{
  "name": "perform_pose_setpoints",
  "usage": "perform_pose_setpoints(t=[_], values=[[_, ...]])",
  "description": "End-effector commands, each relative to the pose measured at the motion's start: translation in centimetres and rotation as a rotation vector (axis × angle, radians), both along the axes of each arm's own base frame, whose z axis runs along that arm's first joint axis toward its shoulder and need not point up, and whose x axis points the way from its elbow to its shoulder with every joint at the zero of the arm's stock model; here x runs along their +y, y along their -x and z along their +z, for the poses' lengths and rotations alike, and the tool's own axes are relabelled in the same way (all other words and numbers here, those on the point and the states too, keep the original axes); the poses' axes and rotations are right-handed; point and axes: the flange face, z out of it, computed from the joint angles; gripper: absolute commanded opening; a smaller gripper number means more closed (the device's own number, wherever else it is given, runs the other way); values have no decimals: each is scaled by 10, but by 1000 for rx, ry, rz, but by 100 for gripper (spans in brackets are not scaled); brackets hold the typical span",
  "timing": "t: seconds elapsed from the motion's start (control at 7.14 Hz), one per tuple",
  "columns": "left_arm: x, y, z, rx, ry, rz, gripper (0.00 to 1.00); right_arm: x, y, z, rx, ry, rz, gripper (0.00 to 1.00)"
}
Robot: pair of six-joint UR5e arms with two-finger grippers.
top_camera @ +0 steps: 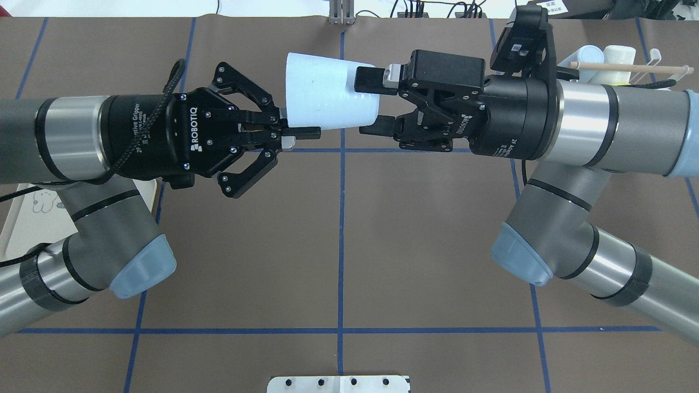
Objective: Transfer IKEA cup to right arm and place on rack
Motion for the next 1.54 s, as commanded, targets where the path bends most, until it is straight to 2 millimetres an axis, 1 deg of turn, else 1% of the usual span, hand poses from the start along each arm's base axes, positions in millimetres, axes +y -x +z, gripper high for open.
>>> perform_pose_setpoints(t=[0.0,0.56,0.7,0.84,0.98,1.12,1.26,1.4], values=[[4,-5,0,1,0,14,0,0,1,-2,-6,2,5,95],[6,-6,0,3,-2,17,0,-2,1,-1,-12,14,20,95],[6,-6,0,3,-2,17,0,-2,2,-1,-10,14,17,88],[7,-7,0,3,-2,20,0,-2,3,-1,-12,13,16,66],[7,-8,0,2,-2,20,0,-1,2,-1,-18,8,18,40],[8,-8,0,4,-6,22,17,0,1,0,-21,3,18,23],[7,-8,1,1,-5,19,43,0,1,0,-21,3,18,14],[7,-8,3,-1,-4,18,99,-1,1,1,-21,3,19,13]])
